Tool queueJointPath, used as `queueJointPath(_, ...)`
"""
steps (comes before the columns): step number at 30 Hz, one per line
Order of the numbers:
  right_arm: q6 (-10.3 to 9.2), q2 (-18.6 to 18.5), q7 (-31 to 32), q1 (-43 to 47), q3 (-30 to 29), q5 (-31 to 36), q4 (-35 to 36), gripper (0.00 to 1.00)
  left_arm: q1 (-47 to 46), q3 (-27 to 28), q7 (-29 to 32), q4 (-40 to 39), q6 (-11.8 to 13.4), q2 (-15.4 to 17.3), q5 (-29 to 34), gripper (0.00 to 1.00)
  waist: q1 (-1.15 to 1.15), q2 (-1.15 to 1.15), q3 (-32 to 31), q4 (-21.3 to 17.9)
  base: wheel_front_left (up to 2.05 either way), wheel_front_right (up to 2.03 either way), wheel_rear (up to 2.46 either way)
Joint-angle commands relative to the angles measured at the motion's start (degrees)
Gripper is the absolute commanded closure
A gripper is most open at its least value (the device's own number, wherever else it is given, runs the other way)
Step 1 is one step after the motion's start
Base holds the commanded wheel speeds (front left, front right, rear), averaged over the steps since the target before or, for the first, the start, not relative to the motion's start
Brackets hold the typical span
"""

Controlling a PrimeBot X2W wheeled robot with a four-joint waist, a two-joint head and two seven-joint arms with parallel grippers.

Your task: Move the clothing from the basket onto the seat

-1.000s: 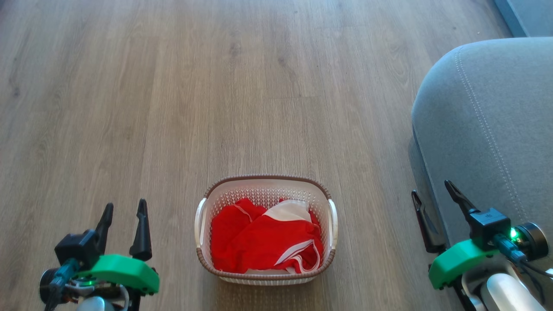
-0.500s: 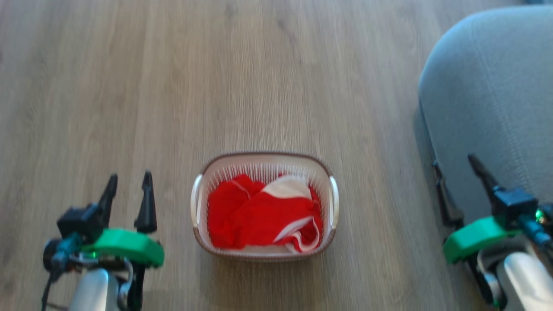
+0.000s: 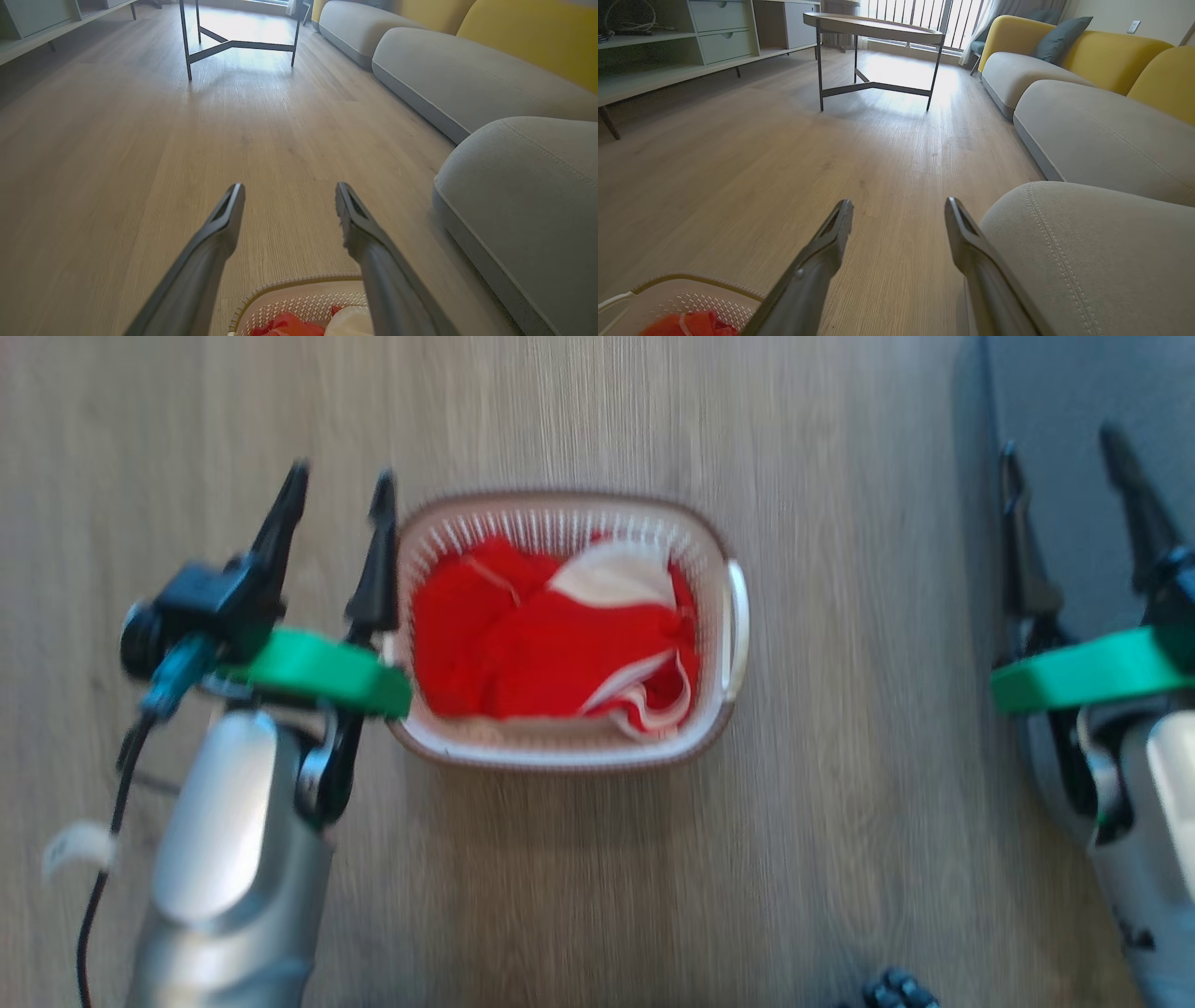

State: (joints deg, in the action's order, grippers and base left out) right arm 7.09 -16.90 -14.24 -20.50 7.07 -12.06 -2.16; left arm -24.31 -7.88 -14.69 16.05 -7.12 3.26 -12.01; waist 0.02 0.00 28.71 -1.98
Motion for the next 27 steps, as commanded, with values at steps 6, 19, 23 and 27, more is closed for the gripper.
queueJointPath(6,0.40,0.9,-0.8,-4.7,0.4,0.9,3.1,0.00,-8.8,-5.6,-0.3,3.8,-0.4,2.7,2.1,0.00,-0.02,0.00,12.6,-2.9,0.00,0.00,0.00)
queueJointPath(19,0.40,4.6,-0.8,-6.7,1.0,0.9,4.4,0.00,-21.0,-16.1,4.2,24.3,-0.4,3.3,3.6,0.00,-0.02,0.00,15.4,-9.1,0.00,0.00,0.00)
queueJointPath(23,0.40,5.2,-0.8,-6.1,0.9,0.9,4.9,0.00,-23.8,-18.6,7.3,29.6,-0.4,2.7,2.9,0.00,-0.02,0.00,15.6,-10.5,0.00,0.00,0.00)
queueJointPath(27,0.40,5.7,-0.8,-5.4,0.7,0.9,5.6,0.00,-25.7,-20.1,12.1,35.5,-0.4,2.4,2.1,0.00,-0.02,0.00,16.0,-11.8,0.00,0.00,0.00)
